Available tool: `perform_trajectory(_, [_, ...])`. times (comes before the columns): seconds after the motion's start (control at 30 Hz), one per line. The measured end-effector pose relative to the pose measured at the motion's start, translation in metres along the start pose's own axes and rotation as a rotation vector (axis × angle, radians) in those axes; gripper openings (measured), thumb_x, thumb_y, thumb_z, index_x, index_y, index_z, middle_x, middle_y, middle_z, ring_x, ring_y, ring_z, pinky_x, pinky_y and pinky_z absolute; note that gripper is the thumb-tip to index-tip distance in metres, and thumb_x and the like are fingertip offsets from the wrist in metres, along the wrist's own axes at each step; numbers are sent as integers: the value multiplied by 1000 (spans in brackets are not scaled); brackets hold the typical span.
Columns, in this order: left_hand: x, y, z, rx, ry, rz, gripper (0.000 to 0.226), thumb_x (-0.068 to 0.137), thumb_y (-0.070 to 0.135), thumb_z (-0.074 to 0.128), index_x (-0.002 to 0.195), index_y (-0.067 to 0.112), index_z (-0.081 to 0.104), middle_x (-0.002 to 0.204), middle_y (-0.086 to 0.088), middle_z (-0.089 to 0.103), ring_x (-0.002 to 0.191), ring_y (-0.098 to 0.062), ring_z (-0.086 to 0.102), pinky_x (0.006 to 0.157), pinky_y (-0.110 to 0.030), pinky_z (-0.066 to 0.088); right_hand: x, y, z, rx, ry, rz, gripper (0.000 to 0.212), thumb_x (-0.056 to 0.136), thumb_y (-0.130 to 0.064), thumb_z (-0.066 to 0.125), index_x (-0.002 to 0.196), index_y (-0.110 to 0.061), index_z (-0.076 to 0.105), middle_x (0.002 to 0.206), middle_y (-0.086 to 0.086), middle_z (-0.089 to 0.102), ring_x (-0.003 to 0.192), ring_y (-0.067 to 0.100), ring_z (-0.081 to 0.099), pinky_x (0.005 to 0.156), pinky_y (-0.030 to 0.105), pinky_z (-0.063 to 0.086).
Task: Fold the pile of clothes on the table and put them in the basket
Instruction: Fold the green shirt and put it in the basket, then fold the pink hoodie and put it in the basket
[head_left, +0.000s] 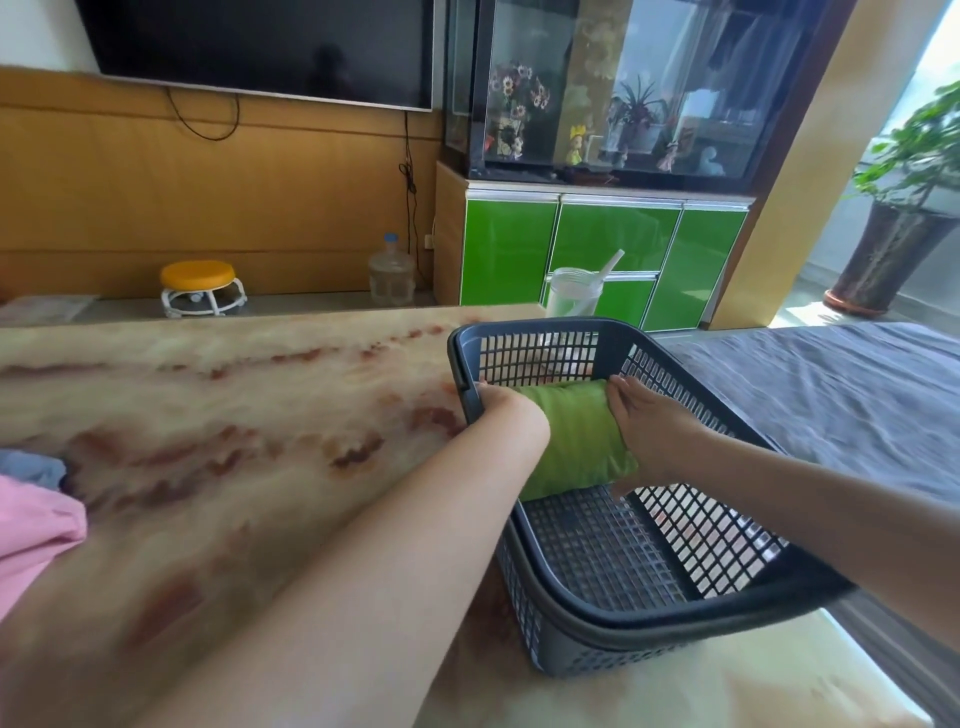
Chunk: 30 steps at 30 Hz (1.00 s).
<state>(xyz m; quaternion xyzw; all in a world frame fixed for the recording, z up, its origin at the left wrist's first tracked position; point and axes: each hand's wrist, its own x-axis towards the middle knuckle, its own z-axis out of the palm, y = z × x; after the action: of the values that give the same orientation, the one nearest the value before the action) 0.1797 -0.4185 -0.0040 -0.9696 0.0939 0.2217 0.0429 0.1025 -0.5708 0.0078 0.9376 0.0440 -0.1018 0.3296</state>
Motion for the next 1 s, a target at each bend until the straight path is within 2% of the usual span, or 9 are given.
perform_trajectory(0.03, [-15, -6, -4, -8, 42, -54, 78, 85, 41, 55, 142, -6, 28, 148, -20, 31, 135, -41, 29, 113, -55, 18, -2, 1, -3, 109, -1, 22, 135, 63, -91, 30, 143, 7, -17, 156, 22, -6, 145, 30, -8, 118, 33, -8])
perform_trajectory(0.1, [-48, -9, -14, 110, 147, 60, 83, 87, 57, 51, 145, 3, 26, 148, -16, 32, 138, -38, 27, 113, -50, 18, -6, 3, -9, 296, -1, 17, 130, 64, -91, 32, 147, -3, -17, 156, 18, -12, 145, 27, -9, 117, 33, -8])
perform_trajectory(0.2, [-75, -15, -23, 164, 342, 209, 83, 83, 61, 55, 143, 9, 31, 149, -15, 33, 141, -33, 21, 114, -50, 12, -10, 0, -24, 570, 26, -1, 124, 64, -85, 42, 146, -21, -24, 151, 10, -29, 142, 26, -19, 111, 36, -15])
perform_trajectory(0.3, [-76, -33, -25, 57, 413, 251, 88, 77, 63, 60, 143, 13, 31, 151, -13, 29, 144, -31, 13, 116, -51, 6, -13, 2, -34, 738, 94, -22, 126, 60, -79, 54, 147, -27, -21, 153, 2, -29, 143, 22, -17, 112, 38, -11])
perform_trajectory(0.43, [-100, -63, -35, -141, 512, 345, 96, 74, 65, 61, 148, 19, 22, 154, -7, 25, 144, -26, 15, 117, -45, 13, -32, 7, -48, 839, 106, 5, 128, 54, -77, 56, 149, -28, -15, 156, -2, -21, 145, 20, -10, 116, 44, -4])
perform_trajectory(0.6, [-146, -119, -46, -292, 569, 304, 89, 77, 59, 64, 148, 21, 25, 152, -3, 31, 138, -22, 31, 108, -36, 30, -62, 11, -88, 1020, 70, 25, 115, 62, -64, 66, 151, -25, 6, 159, 3, 8, 144, 24, 16, 116, 44, 21])
perform_trajectory(0.77, [-201, -205, -40, -515, 560, 235, 80, 77, 52, 69, 144, 25, 35, 146, 2, 41, 132, -20, 41, 101, -32, 36, -88, -26, -160, 1324, 233, -76, 58, 81, -19, 72, 133, -16, 46, 132, 4, 54, 108, 16, 57, 91, 23, 49])
perform_trajectory(0.87, [-234, -274, -11, -595, 535, 144, 64, 77, 43, 72, 134, 22, 50, 140, 2, 49, 127, -17, 46, 102, -29, 37, -107, -78, -209, 1295, 255, -214, 35, 86, -16, 67, 120, -15, 60, 113, 2, 67, 86, 7, 62, 75, 13, 49])
perform_trajectory(1.0, [-271, -363, 53, -690, 489, -21, 54, 79, 32, 73, 128, 16, 56, 133, -3, 55, 120, -17, 51, 94, -23, 36, -133, -165, -255, 1165, 210, -440, 29, 91, -23, 62, 117, -12, 65, 112, -4, 67, 95, 5, 59, 82, 17, 45])
